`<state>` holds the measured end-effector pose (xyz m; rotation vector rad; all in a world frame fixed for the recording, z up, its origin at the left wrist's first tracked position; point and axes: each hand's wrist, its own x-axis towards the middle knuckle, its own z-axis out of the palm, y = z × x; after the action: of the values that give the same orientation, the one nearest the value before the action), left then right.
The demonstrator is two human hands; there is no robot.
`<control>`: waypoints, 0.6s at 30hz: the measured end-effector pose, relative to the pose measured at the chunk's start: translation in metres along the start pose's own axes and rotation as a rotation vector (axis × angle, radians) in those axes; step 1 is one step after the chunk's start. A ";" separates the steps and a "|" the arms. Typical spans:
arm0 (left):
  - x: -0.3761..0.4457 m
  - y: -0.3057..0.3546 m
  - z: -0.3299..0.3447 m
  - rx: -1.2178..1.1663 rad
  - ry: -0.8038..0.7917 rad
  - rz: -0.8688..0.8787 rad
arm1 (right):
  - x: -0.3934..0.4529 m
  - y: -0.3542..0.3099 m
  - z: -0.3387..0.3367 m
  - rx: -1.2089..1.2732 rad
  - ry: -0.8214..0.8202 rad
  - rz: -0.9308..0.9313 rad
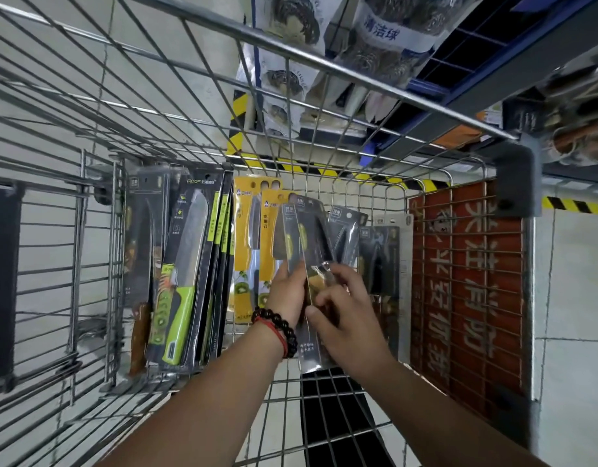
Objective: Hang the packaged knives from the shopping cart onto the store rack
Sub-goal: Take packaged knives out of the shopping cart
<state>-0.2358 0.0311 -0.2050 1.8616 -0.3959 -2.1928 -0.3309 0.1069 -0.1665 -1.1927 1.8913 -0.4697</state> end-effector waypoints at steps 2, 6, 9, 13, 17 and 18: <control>-0.009 0.004 -0.001 -0.165 -0.085 -0.057 | 0.000 -0.003 0.001 -0.063 -0.039 0.003; -0.004 0.000 -0.013 -0.149 -0.110 0.008 | 0.003 -0.012 -0.001 -0.019 -0.055 -0.063; 0.003 0.002 -0.020 -0.064 -0.020 0.073 | 0.009 -0.017 -0.006 0.124 0.101 -0.113; 0.004 0.016 -0.036 -0.101 0.006 0.141 | 0.034 -0.003 -0.007 0.270 0.341 0.519; 0.003 0.021 -0.046 -0.189 -0.026 0.171 | 0.044 0.021 0.024 0.017 0.003 0.870; 0.001 0.022 -0.047 -0.188 -0.045 0.173 | 0.043 0.023 0.033 -0.089 -0.019 0.852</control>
<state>-0.1893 0.0080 -0.2060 1.6201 -0.3327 -2.0817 -0.3258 0.0841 -0.2201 -0.3496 2.1972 0.0955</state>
